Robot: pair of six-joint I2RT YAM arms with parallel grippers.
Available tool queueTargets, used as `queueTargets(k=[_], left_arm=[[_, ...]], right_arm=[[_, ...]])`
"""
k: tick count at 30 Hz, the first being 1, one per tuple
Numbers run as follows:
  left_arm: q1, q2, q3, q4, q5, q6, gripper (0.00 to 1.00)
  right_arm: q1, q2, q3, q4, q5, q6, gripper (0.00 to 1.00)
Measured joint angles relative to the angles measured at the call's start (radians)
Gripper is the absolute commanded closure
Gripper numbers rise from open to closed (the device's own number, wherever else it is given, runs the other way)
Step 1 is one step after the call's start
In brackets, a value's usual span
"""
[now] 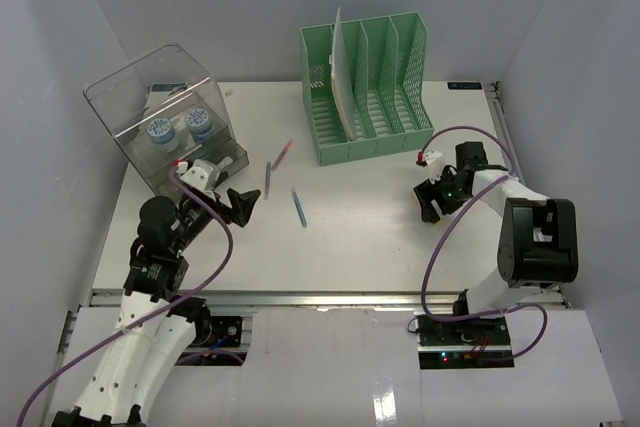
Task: Organize the desk
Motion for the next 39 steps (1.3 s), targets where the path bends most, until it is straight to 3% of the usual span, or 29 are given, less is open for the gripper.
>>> queueTargets(k=[9, 17, 23, 28, 37, 39], left_arm=[[0.0, -0.039, -0.006, 0.009, -0.058, -0.019, 0.02], [0.0, -0.078, -0.006, 0.009, -0.176, -0.073, 0.02], [0.0, -0.231, -0.012, 0.007, -0.291, -0.123, 0.02], [0.0, -0.403, -0.017, 0.012, -0.462, -0.147, 0.02], [0.0, -0.462, -0.026, -0.001, -0.644, -0.156, 0.02], [0.0, -0.462, -0.026, -0.004, -0.66, -0.156, 0.02]], right_arm=[[0.02, 0.109, 0.102, 0.01, -0.004, -0.002, 0.91], [0.104, 0.084, 0.11, -0.027, -0.021, -0.136, 0.92], [0.547, -0.024, 0.169, -0.081, 0.029, -0.405, 0.92], [0.794, 0.135, 0.493, -0.102, 0.129, -0.567, 0.92], [0.972, 0.629, 1.179, -0.028, 0.305, -0.687, 0.92], [1.005, 0.697, 1.249, 0.038, 0.33, -0.693, 0.92]])
